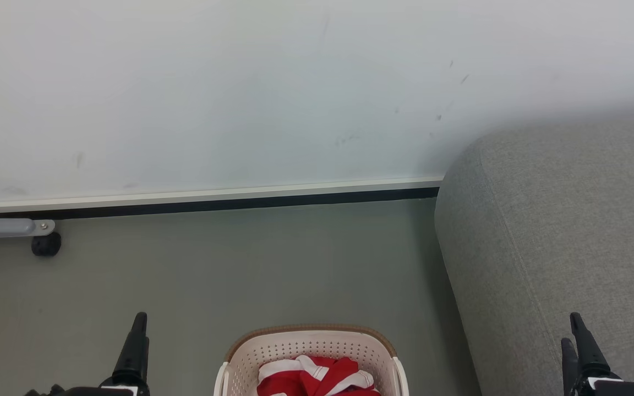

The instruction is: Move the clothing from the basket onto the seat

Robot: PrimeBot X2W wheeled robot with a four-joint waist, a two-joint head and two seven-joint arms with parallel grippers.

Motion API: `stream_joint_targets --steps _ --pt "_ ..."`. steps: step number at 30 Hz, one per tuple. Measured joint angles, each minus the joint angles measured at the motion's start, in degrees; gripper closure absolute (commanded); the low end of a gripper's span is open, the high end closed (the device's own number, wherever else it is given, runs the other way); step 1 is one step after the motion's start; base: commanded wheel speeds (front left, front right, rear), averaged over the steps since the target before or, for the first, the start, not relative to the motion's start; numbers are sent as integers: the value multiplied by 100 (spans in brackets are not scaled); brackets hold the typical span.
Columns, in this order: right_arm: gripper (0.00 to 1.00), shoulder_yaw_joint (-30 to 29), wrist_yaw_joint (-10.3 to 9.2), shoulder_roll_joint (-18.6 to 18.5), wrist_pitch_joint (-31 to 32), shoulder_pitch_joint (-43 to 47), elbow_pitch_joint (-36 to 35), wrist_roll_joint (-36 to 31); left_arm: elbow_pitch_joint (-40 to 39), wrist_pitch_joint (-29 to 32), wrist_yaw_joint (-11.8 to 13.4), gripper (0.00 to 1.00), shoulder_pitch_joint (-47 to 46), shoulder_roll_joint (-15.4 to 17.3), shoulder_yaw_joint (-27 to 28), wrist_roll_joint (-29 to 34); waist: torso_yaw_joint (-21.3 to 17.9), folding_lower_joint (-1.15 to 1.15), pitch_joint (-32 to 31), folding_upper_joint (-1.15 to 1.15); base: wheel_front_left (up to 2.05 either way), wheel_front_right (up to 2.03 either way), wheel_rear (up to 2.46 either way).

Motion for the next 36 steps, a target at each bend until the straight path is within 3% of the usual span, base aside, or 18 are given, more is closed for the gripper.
stream_joint_targets --steps 36 --pt "0 968 -543 -289 -703 23 -532 -3441 -392 -704 611 0 -131 352 -726 3533 -46 0 1 0 0 0 0"
